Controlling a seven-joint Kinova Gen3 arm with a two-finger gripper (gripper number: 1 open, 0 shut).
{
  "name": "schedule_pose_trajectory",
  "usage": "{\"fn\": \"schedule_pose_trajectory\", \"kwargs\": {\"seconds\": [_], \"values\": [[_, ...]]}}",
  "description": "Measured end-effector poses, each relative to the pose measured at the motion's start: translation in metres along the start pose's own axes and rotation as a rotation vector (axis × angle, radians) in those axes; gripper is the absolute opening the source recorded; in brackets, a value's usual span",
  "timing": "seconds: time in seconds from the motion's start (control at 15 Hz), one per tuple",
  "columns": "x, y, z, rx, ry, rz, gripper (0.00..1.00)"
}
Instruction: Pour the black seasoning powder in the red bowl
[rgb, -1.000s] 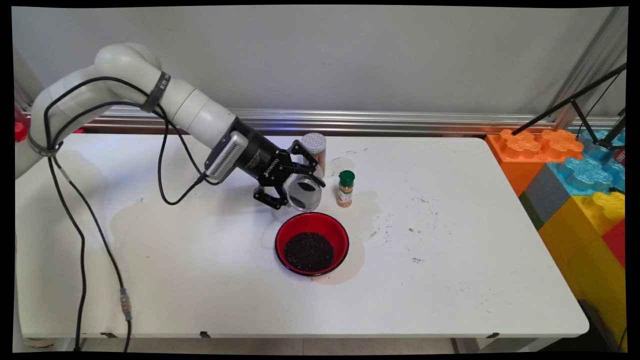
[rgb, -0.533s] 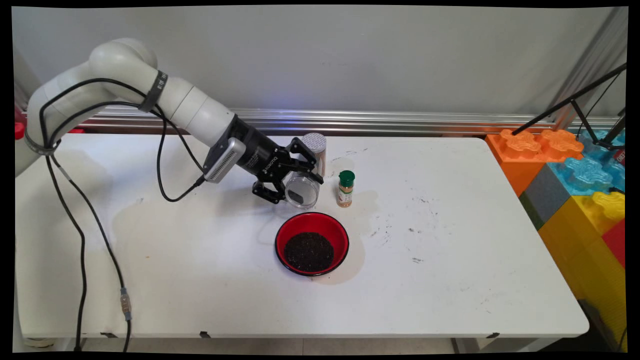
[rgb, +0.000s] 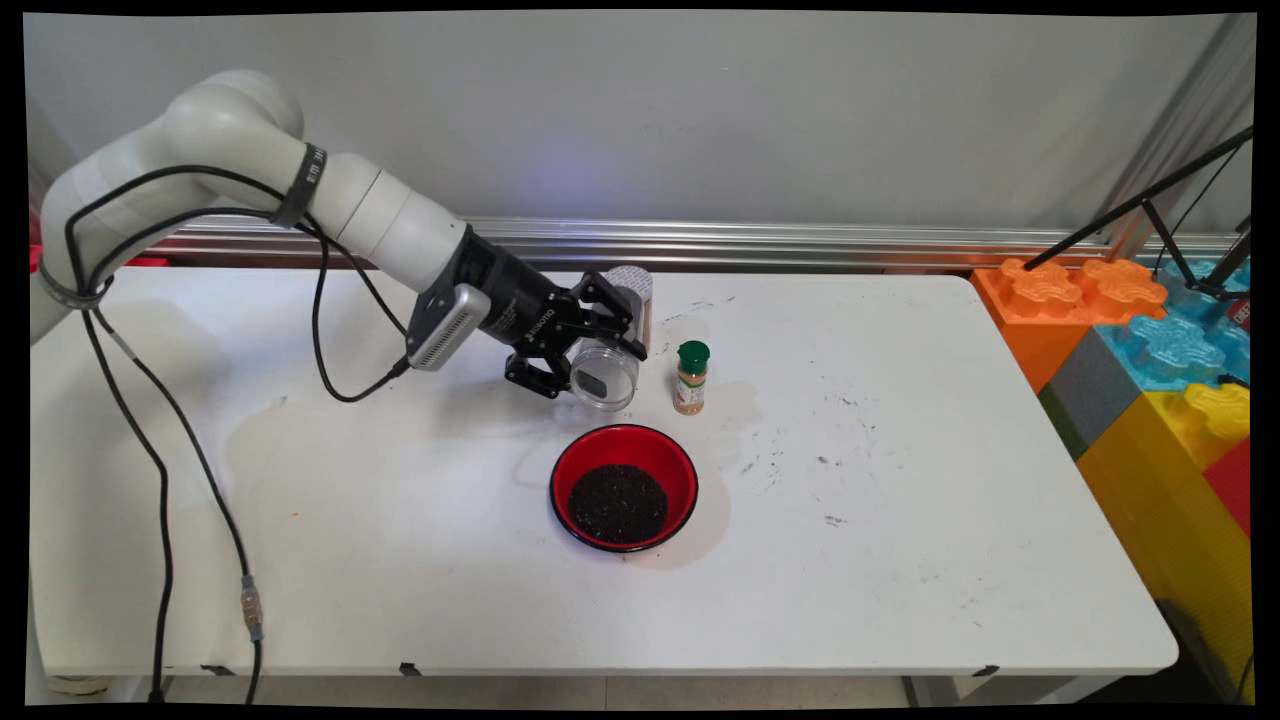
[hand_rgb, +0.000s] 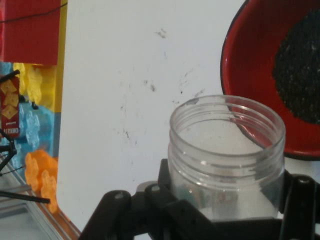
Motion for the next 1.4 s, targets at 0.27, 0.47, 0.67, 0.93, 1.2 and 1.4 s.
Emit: {"fn": "schedule_pose_trajectory", "kwargs": {"seconds": [0.27,0.47,0.67,0.93,1.2,1.4], "values": [[0.011,-0.002,0.001,0.006,-0.018,0.015,0.0],[0.017,-0.003,0.002,0.011,-0.031,0.027,0.0],[0.025,-0.003,0.004,0.015,-0.04,0.042,0.0],[0.037,-0.001,0.008,0.02,-0.043,0.086,0.0],[0.045,0.001,0.011,0.022,-0.051,0.125,0.0],[0.049,0.002,0.015,0.025,-0.072,0.155,0.0]]}}
